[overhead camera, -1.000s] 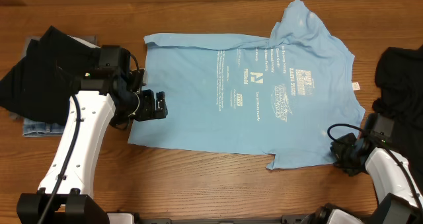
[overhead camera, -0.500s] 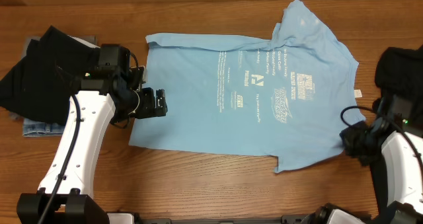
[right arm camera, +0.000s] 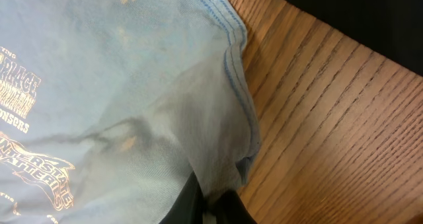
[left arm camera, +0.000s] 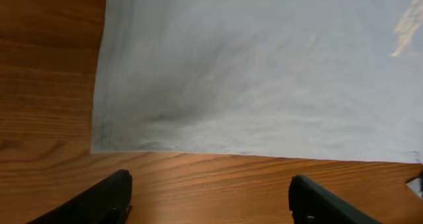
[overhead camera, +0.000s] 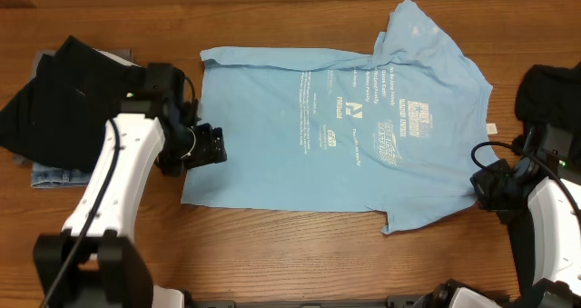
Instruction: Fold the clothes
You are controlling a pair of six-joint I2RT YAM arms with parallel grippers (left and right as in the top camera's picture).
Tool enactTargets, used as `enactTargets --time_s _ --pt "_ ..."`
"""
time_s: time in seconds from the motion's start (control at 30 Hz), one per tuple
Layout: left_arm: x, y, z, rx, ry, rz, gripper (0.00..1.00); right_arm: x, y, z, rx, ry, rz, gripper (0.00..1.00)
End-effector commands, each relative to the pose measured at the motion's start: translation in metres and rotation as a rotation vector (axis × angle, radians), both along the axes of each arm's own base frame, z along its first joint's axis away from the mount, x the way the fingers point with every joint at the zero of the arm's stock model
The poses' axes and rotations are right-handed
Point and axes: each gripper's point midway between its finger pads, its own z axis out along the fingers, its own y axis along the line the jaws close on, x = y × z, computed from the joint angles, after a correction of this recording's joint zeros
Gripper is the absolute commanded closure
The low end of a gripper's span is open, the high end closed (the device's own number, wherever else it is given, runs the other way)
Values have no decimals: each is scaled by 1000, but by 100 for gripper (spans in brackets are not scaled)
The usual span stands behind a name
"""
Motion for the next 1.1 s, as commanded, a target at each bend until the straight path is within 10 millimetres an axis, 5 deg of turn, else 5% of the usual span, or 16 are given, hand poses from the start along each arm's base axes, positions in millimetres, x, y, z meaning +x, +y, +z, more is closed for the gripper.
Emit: enactTargets --time_s 0.0,0.13,0.3,0.5,0.8,1.07 --pt "-19 7 -32 14 167 69 24 5 -5 6 -20 -19 3 96" --pt "-21 12 -32 -37 199 142 21 4 -4 6 -19 -16 3 96" --pt "-31 51 -35 117 231 192 11 7 -3 6 -8 -28 5 96" --pt "-30 48 -41 107 222 189 38 9 -3 6 -7 -36 5 96" --pt "-45 45 -68 113 251 246 57 12 -2 7 -1 -50 7 96" --pt "-48 45 -81 112 245 264 63 10 0 4 7 -47 8 96"
